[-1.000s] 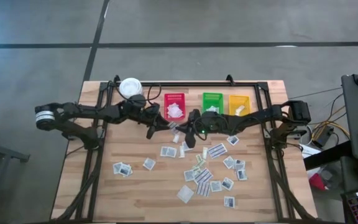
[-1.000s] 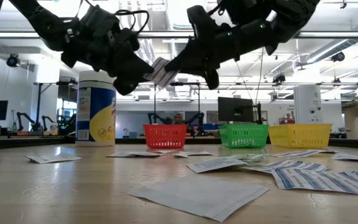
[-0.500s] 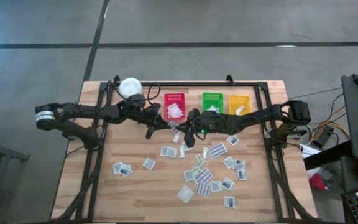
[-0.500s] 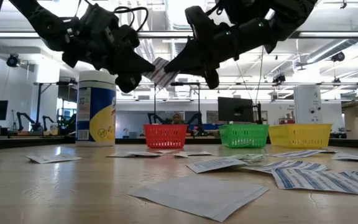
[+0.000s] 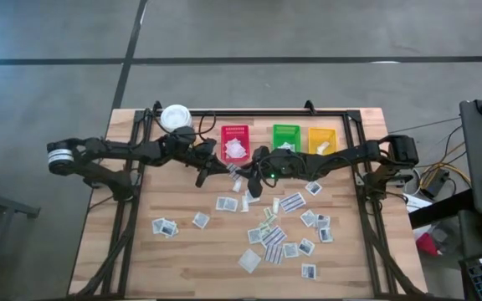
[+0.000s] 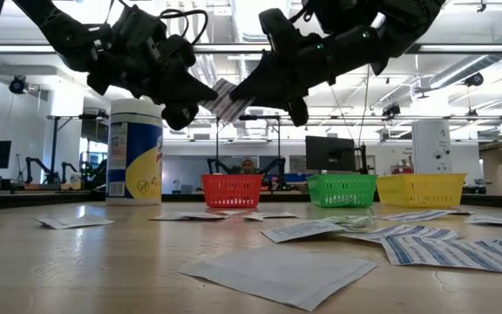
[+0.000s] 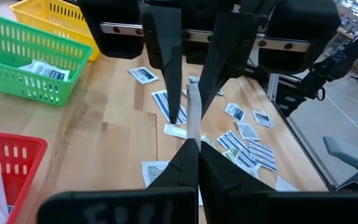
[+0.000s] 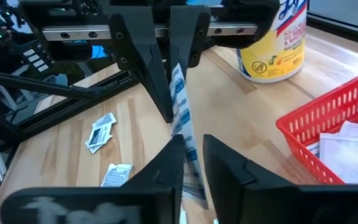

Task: Pick & Place First Aid Supplies
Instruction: Put the blue bandage in the red bin

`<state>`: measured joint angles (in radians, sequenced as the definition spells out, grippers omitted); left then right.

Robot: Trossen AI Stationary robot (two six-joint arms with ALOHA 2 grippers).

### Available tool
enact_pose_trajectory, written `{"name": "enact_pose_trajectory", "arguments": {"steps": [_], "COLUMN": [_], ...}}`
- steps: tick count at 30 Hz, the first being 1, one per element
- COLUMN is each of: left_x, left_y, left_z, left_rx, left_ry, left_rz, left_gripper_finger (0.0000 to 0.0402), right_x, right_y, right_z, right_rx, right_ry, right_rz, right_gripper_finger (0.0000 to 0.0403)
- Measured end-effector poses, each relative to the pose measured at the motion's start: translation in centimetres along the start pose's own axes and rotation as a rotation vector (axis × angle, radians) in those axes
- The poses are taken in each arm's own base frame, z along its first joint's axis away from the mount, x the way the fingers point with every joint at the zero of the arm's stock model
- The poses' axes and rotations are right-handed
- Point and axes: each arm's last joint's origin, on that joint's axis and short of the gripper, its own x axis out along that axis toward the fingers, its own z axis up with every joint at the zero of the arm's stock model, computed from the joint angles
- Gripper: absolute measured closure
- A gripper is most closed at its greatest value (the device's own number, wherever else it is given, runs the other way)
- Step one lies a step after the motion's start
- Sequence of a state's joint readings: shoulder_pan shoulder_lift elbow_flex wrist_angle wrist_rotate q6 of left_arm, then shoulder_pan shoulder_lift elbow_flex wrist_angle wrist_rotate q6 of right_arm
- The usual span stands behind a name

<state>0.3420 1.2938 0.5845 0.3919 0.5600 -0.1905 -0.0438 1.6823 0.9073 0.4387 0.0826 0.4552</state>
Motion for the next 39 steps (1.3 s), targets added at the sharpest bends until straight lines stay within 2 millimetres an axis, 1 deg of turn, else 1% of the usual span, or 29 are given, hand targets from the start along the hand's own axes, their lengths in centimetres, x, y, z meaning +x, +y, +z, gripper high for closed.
{"name": "enact_pose_trajectory", "arguments": {"steps": [6, 11, 13, 16, 20, 23, 25, 32, 35, 39], "left_x": [0.0, 0.0, 0.0, -0.1, -0.4, -0.6, -0.7, -0.5, 0.2, 1.8], "left_y": [0.2, 0.4, 0.5, 0.9, 1.5, 1.8, 1.9, 1.9, 2.3, 3.0], "left_z": [0.0, -0.1, -0.2, -0.3, -0.3, -0.6, -0.6, -0.4, -1.1, -2.3], "left_rx": [-0.015, -0.022, -0.027, -0.050, -0.090, -0.113, -0.128, -0.146, -0.158, -0.161], "left_ry": [-0.003, -0.005, -0.009, -0.026, -0.072, -0.100, -0.114, -0.163, -0.144, -0.121], "left_rz": [0.049, 0.113, 0.169, 0.299, 0.488, 0.611, 0.662, 0.669, 0.687, 0.688], "left_gripper_finger": [0.0401, 0.0401, 0.0401, 0.0401, 0.0401, 0.0401, 0.0401, 0.0401, 0.0401, 0.0401], "right_x": [-1.0, -2.2, -2.9, -3.7, -4.2, -4.1, -3.9, -3.2, -2.9, -2.9], "right_y": [-0.9, -1.0, -0.9, -0.8, -0.3, 0.0, 0.3, 0.8, 0.8, 0.8], "right_z": [0.9, 1.4, 1.5, 1.5, 1.0, 0.4, 0.0, -1.1, -1.4, -1.5], "right_rx": [0.004, -0.055, -0.067, -0.068, -0.077, -0.084, -0.089, -0.102, -0.104, -0.105], "right_ry": [0.028, 0.082, 0.111, 0.161, 0.194, 0.215, 0.226, 0.249, 0.255, 0.254], "right_rz": [-0.045, -0.074, -0.085, -0.103, -0.096, -0.086, -0.079, -0.066, -0.065, -0.063], "right_gripper_finger": [0.0298, 0.0277, 0.0271, 0.0265, 0.0261, 0.0264, 0.0267, 0.0279, 0.0284, 0.0289]}}
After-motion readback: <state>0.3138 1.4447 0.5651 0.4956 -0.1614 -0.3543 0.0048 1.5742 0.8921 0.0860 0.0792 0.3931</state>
